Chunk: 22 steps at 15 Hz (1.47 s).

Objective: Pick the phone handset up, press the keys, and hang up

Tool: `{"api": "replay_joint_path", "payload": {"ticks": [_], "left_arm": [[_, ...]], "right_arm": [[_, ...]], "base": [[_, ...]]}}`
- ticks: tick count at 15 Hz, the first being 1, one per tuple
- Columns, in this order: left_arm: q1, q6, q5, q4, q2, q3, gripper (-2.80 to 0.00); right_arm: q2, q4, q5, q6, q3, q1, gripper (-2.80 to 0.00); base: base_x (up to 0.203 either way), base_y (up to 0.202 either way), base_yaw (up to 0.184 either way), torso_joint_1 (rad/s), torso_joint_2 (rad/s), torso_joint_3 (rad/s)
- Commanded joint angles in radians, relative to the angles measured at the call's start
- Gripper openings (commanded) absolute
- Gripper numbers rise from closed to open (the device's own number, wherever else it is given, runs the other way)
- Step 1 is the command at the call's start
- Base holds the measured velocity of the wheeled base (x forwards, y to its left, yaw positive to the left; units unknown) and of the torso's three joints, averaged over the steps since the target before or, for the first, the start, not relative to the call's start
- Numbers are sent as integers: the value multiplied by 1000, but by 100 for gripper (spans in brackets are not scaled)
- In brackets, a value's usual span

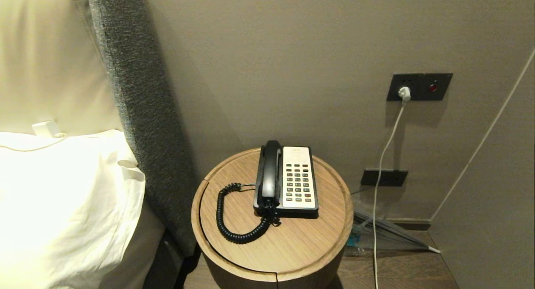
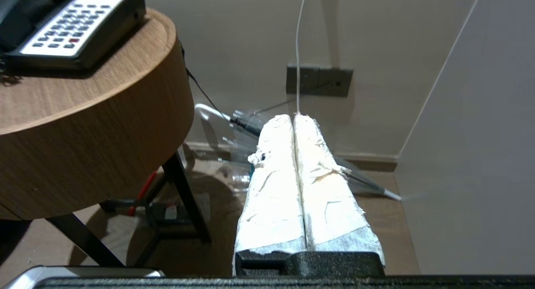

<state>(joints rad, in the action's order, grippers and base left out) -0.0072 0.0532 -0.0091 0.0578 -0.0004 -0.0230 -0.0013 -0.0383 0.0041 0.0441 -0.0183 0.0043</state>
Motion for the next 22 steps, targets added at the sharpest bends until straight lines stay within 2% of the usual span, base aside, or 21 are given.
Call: {"api": "replay_joint_path", "payload": {"ticks": [1, 9, 22], "left_arm": [[0, 0, 0, 0, 0, 0, -280], [0, 3, 0, 0, 0, 0, -280], [0, 2, 0, -1, 0, 0, -280]], "right_arm": [[-11, 0, 1, 0, 0, 0, -280], [-11, 0, 1, 0, 0, 0, -280], [-11, 1, 1, -1, 0, 0, -280]], "base": [[0, 0, 0, 4, 6, 191], [0, 0, 0, 1, 0, 178], [0, 0, 0, 1, 0, 6]]}}
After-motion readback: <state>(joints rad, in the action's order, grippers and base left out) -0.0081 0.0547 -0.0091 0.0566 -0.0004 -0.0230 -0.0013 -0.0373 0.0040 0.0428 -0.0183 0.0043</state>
